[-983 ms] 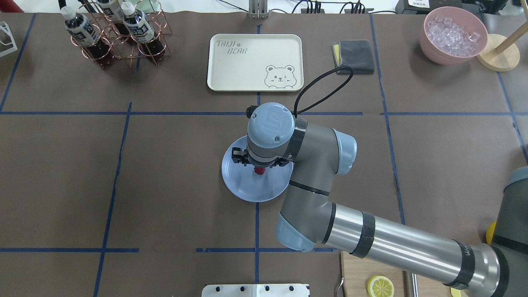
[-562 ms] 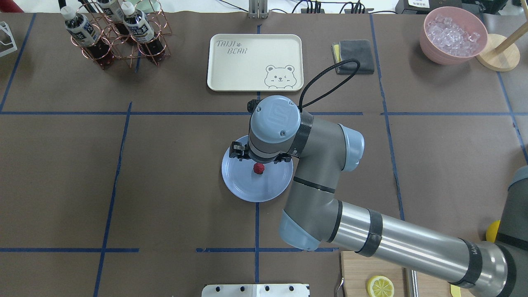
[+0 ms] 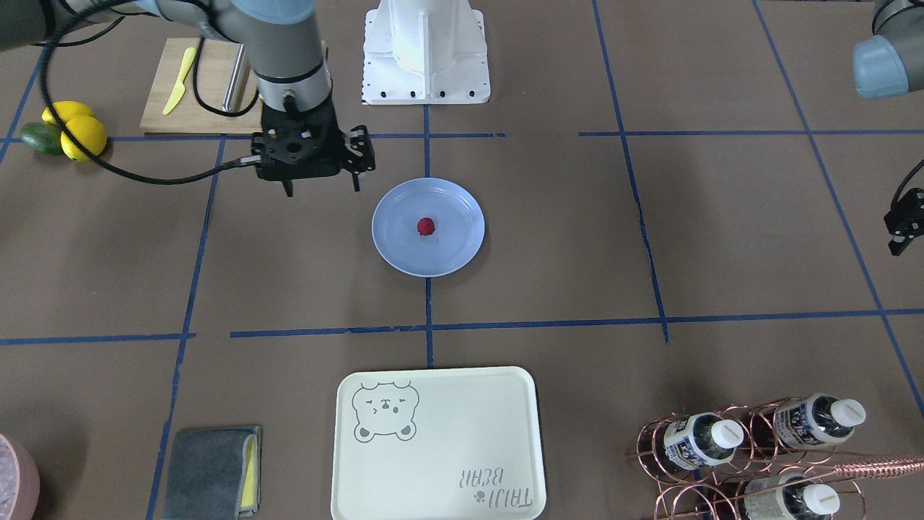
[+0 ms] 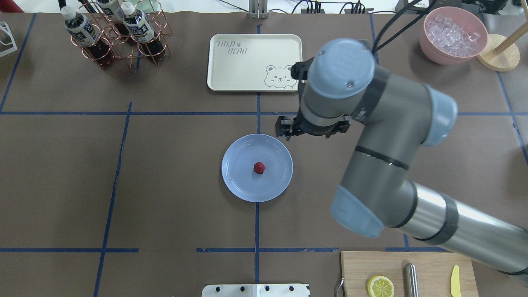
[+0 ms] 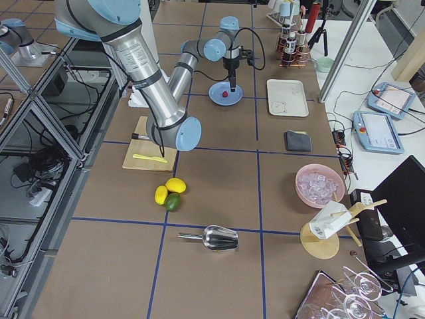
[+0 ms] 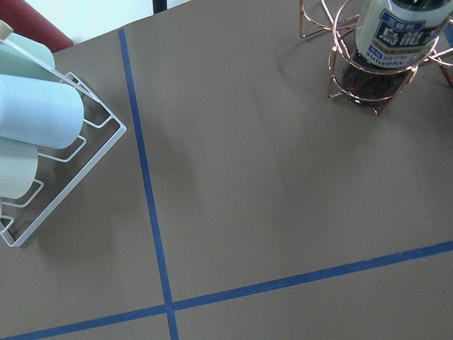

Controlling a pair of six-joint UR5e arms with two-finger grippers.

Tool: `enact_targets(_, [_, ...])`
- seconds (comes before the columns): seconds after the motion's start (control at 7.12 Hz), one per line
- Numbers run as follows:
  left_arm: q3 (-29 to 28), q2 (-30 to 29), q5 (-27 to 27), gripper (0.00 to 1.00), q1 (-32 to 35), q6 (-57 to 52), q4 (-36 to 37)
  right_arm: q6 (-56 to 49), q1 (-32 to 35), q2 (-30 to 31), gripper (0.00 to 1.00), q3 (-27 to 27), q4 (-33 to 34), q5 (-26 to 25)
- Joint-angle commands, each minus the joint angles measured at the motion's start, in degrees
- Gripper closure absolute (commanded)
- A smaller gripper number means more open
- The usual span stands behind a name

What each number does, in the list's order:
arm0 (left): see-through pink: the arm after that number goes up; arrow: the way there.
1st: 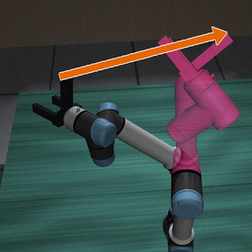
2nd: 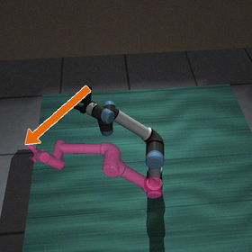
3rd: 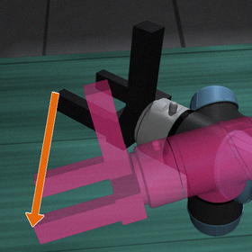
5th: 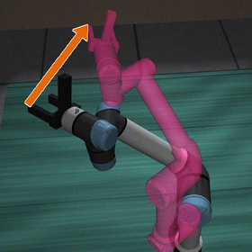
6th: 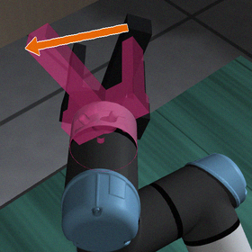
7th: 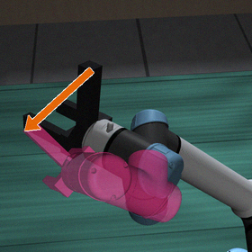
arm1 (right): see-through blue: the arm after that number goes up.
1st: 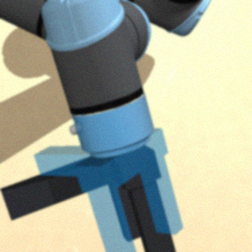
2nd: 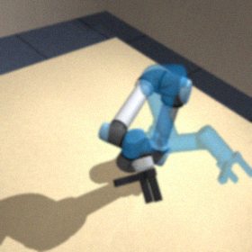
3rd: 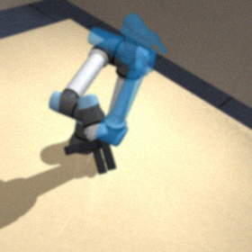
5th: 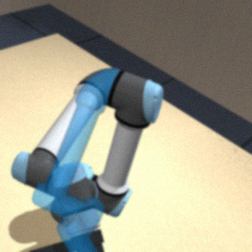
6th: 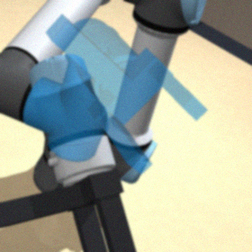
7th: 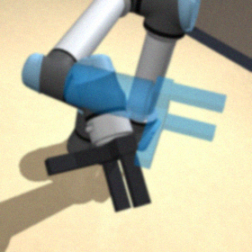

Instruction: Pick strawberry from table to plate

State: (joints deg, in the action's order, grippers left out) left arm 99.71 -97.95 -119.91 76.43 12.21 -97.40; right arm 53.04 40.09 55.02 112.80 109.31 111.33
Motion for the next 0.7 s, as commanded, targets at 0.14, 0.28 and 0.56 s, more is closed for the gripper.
enact_targets(0.14, [-7.57,1.36,-7.79,0.0,10.37,-14.46,1.15,-32.0,22.85,15.67,0.0,2.7,1.61,16.94])
enact_targets(0.28, [-10.82,1.36,-8.67,0.0,12.93,-17.62,2.12,-45.44,30.41,20.6,0.0,0.08,1.53,21.08])
enact_targets(0.56, [-12.35,5.11,-13.58,0.0,14.01,-18.27,4.31,-62.72,41.51,27.65,0.0,-7.03,1.52,24.46])
